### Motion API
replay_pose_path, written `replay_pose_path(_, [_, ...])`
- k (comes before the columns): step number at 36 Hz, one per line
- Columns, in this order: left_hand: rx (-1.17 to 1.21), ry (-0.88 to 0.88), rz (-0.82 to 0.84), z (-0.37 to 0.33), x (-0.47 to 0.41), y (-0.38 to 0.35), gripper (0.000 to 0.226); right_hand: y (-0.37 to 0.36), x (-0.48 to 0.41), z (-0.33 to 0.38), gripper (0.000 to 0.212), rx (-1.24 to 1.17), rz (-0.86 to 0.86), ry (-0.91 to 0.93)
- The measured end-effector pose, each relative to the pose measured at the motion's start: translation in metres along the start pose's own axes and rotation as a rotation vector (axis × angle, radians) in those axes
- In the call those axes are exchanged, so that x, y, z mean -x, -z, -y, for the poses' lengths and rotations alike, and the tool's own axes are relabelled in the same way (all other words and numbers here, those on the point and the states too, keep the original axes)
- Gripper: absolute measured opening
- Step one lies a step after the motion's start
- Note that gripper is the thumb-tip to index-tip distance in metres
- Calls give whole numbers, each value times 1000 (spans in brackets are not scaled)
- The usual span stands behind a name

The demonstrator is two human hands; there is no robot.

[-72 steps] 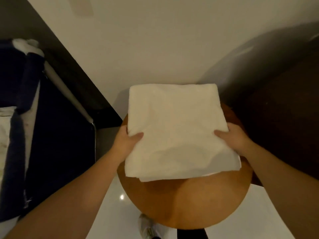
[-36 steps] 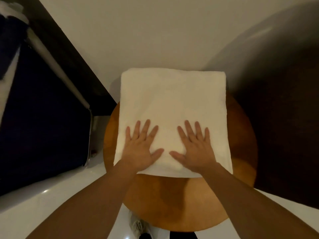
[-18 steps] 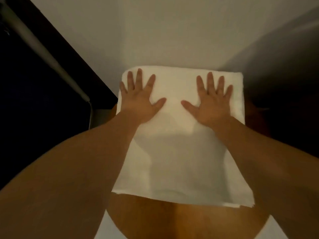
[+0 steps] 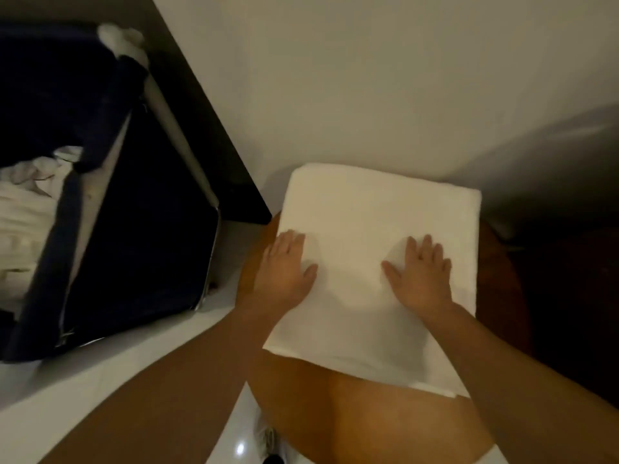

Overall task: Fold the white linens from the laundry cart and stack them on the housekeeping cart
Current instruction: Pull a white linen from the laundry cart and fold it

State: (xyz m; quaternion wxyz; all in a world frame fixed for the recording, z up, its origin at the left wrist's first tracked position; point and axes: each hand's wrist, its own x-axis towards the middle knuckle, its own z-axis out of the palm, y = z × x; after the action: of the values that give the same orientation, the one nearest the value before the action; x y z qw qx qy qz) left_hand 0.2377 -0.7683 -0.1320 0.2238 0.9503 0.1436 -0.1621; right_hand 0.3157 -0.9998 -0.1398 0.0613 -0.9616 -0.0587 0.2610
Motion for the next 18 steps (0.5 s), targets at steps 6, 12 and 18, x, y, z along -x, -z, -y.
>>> replay_pose_path(6, [382,194,-116,22,103,72,53,28,97,77,51,-487,-72,203])
replay_pose_path(12, [478,208,-310,79,208,141,37,55,189,175,35,-613,-123,355])
replay_pose_path(18, [536,266,-455,178,321,184,28,56,278,278,19,-580,-191,560])
